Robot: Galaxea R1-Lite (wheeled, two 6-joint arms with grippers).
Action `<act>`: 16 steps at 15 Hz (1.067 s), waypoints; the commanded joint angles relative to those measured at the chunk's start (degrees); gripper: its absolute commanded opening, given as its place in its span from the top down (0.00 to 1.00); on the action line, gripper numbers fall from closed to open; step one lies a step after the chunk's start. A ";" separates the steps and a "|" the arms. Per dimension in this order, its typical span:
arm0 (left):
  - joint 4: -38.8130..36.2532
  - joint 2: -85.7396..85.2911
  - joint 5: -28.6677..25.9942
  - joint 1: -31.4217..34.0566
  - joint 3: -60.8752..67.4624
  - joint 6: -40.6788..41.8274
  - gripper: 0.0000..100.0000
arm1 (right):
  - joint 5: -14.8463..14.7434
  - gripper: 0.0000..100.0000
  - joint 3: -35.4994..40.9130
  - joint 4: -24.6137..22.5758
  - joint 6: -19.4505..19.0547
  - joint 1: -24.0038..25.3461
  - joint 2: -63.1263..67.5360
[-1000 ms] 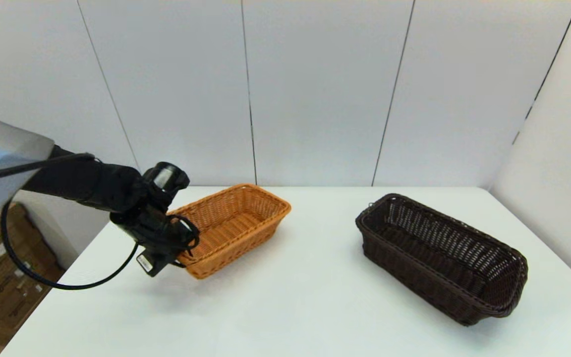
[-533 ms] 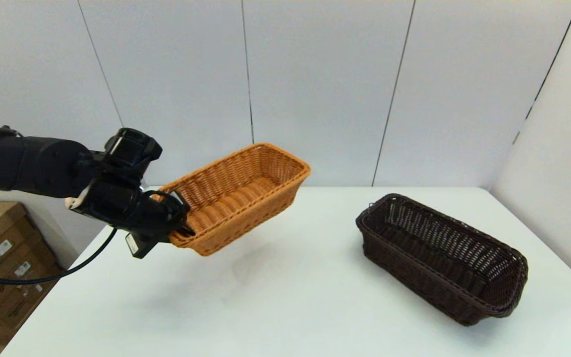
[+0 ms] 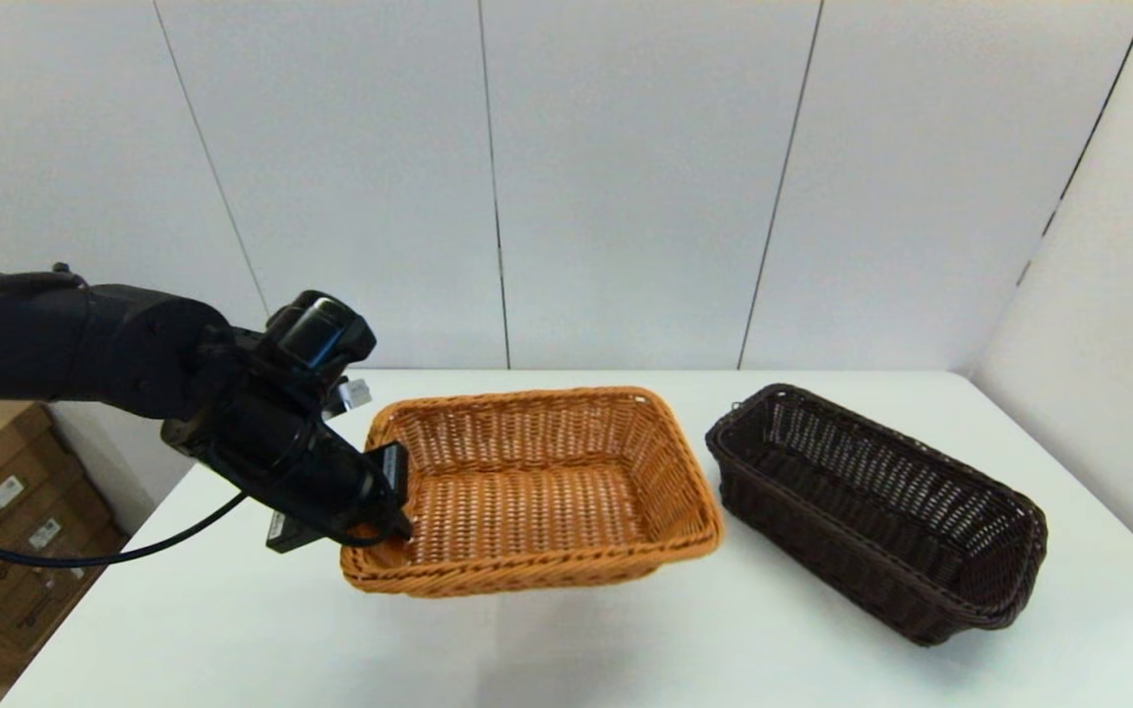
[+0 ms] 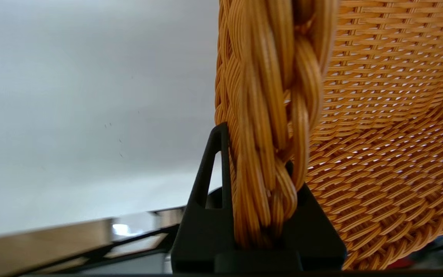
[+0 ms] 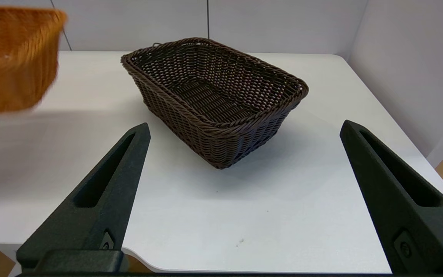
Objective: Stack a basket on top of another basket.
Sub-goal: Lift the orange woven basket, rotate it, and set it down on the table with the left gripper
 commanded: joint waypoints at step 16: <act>-1.29 17.89 -2.00 -4.57 -10.85 2.87 1.00 | 0.00 0.00 0.00 -0.02 0.05 0.00 -0.01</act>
